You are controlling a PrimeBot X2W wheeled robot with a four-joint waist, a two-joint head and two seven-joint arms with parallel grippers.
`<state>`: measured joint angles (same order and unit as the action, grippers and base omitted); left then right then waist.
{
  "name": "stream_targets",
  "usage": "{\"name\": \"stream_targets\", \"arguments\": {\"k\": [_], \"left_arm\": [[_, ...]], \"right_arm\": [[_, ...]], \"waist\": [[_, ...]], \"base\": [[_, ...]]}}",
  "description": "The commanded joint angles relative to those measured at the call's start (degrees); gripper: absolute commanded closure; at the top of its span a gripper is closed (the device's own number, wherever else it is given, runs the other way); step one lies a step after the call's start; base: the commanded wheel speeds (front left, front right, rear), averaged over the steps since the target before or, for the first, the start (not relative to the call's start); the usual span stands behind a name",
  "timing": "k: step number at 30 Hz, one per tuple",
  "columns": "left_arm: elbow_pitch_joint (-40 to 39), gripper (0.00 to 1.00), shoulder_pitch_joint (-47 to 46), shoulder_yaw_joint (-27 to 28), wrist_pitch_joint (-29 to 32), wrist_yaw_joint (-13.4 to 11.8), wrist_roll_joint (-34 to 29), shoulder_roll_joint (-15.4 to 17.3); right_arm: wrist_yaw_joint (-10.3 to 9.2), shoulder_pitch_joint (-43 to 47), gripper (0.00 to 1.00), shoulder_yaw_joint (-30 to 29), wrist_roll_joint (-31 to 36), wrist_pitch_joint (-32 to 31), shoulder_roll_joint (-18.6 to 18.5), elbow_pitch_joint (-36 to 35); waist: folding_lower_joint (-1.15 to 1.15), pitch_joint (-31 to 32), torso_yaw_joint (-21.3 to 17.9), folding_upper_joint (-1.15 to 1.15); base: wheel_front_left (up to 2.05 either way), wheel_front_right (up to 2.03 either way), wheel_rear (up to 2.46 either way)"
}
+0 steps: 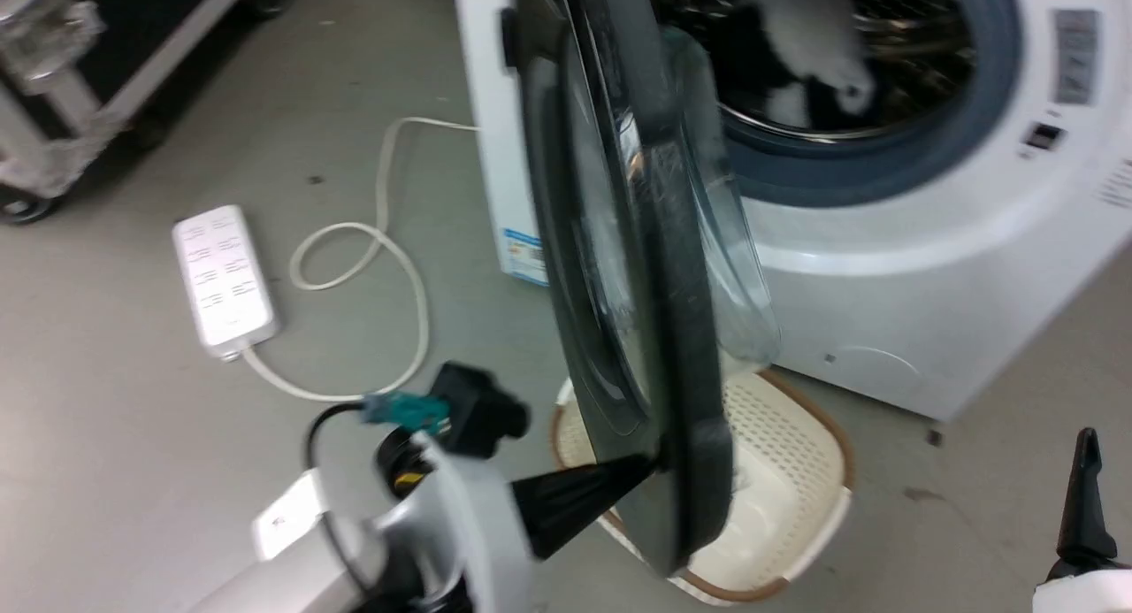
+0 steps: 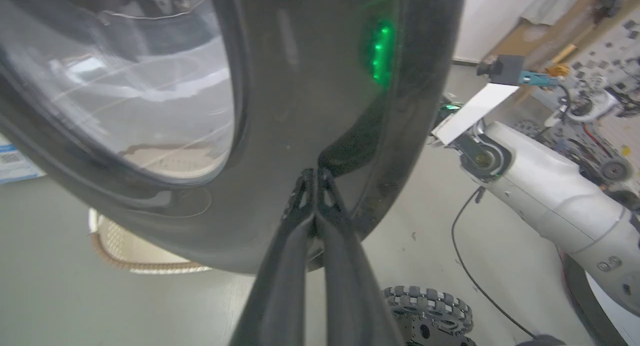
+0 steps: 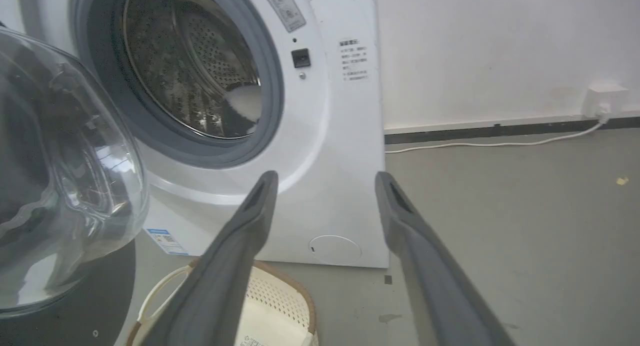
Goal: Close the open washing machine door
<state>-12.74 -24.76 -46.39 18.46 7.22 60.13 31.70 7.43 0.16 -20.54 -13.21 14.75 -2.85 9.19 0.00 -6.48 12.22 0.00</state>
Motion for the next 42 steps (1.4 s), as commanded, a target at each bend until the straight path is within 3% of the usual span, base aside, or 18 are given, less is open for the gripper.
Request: {"name": "stream_targets", "arguments": {"k": [1,5,6,9,11,18,24,30,32,33,36,37,38,39,40,42], "left_arm": [[1.32,1.00,-2.73,-2.01,-1.40,0.26,-0.19,-1.34],[7.17,1.00,-9.44,-7.45,-6.22,0.26,-0.23,-4.70],[12.57,1.00,-14.09,-10.62,-9.87,0.26,-0.89,-7.17],[19.38,1.00,-18.60,-12.52,-14.26,0.26,-4.03,-9.57],[25.27,1.00,-21.05,-12.43,-17.28,0.24,-6.44,-11.73],[43.11,1.00,-28.66,-10.46,-25.11,-5.28,-13.02,-18.56],[52.61,1.00,-33.14,-5.50,-30.83,-8.50,-12.15,-22.42],[50.88,1.00,-31.94,2.33,-33.35,-6.82,-9.82,-22.24],[45.44,1.00,-30.60,9.41,-33.41,-7.79,-11.79,-20.90],[45.44,1.00,-30.60,9.41,-33.41,-7.79,-11.79,-20.90],[30.60,1.00,-21.07,25.21,-33.44,-11.35,-24.02,-17.98],[30.60,1.00,-21.07,25.21,-33.44,-11.35,-24.02,-17.98],[26.97,1.00,-16.71,28.73,-33.45,-11.83,-28.88,-16.99],[26.97,1.00,-16.71,28.73,-33.45,-11.83,-28.88,-16.99],[24.95,1.00,-12.48,30.37,-33.45,-11.64,-32.76,-15.92],[24.71,1.00,-10.43,30.93,-33.45,-11.64,-34.09,-15.43]], "right_arm": [[0.06,-0.92,0.00,-0.11,-0.53,0.25,-0.03,0.07],[0.06,-1.65,0.00,0.34,-1.18,0.25,-0.03,0.17],[0.06,-1.88,0.00,0.44,-1.73,0.25,-0.03,0.06],[0.06,-2.08,0.00,0.92,-2.14,0.25,-0.03,0.08],[0.06,-2.29,0.00,1.36,-2.50,0.25,-0.03,0.17],[0.06,-2.88,0.00,3.32,-4.58,0.25,-0.03,0.77],[0.06,-3.04,0.00,3.86,-5.25,0.25,-0.03,1.59],[0.06,-1.98,0.00,3.30,-4.67,0.25,-0.03,1.69],[0.06,-1.52,0.00,3.06,-4.25,0.25,-0.03,1.54],[0.06,-1.52,0.00,3.06,-4.25,0.25,-0.03,1.54],[0.06,-0.73,0.00,3.62,-3.50,0.25,-0.03,1.37],[0.06,-0.73,0.00,3.62,-3.50,0.25,-0.03,1.37],[0.06,-0.45,0.00,3.89,-3.35,0.25,-0.03,1.35],[0.06,-0.45,0.00,3.89,-3.35,0.25,-0.03,1.35],[0.06,-0.07,0.00,4.23,-3.26,0.25,-0.03,1.49],[0.06,0.19,0.00,4.38,-3.23,0.25,-0.03,1.57]], "waist": [[0.00,-0.99,-3.66,0.00],[0.00,-1.90,-8.44,0.00],[0.00,-2.42,-11.69,0.00],[0.00,-3.18,-15.03,0.00],[0.00,-3.63,-17.09,0.00],[0.00,-5.53,-23.96,0.00],[0.00,-5.68,-25.92,0.00],[0.00,-2.48,-23.56,0.00],[0.00,-1.29,-22.20,0.00],[0.00,-1.29,-22.20,0.00],[0.00,1.29,-18.90,0.00],[0.00,1.29,-18.90,0.00],[0.00,2.11,-17.59,0.00],[0.00,2.11,-17.59,0.00],[0.00,2.94,-16.41,0.00],[0.00,3.33,-15.83,0.00]], "base": [[0.00,0.00,0.00],[0.00,0.00,0.00],[0.00,0.00,0.00],[0.00,0.00,0.00],[0.00,0.00,0.00],[0.00,0.00,0.00],[0.00,0.00,0.00],[0.00,0.00,0.00],[0.00,0.00,0.00],[0.00,0.00,0.00],[0.00,0.00,0.00],[0.00,0.00,0.00],[0.00,0.00,0.00],[0.00,0.00,0.00],[0.00,0.00,0.00],[0.00,0.00,0.00]]}}
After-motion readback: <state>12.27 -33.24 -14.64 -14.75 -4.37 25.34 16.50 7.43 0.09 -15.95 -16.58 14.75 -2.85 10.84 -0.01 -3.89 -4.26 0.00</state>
